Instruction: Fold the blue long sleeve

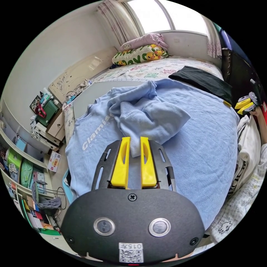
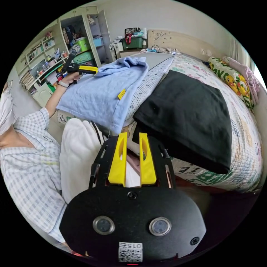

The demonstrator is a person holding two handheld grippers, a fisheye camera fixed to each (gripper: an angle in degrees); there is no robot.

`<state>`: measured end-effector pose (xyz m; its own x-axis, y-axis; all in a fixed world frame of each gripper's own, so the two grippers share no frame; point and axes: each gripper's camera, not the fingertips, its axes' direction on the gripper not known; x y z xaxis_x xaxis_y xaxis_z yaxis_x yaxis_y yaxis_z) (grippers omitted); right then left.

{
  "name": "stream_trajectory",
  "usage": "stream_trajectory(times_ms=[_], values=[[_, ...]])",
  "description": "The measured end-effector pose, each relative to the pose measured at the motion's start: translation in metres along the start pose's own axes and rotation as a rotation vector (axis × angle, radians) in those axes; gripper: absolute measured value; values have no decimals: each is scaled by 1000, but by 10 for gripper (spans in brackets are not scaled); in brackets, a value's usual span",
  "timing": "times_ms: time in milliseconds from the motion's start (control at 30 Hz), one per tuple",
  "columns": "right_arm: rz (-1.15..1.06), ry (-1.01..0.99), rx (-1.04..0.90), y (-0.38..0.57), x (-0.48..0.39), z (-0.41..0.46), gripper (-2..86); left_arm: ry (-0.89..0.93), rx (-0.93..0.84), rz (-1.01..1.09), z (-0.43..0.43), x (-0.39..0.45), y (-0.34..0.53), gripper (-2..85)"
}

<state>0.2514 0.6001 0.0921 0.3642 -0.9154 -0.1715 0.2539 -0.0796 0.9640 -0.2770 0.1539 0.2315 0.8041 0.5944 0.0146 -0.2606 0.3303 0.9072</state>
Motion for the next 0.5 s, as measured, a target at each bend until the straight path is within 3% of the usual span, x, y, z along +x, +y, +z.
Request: stream_trajectory(times_ms=[267, 500], values=[[-89, 82, 380, -100, -4, -51, 86, -24, 4, 2, 22, 14, 18, 53], [-62, -124, 233, -278, 3, 45, 128, 59, 119, -56, 32, -5, 56, 23]])
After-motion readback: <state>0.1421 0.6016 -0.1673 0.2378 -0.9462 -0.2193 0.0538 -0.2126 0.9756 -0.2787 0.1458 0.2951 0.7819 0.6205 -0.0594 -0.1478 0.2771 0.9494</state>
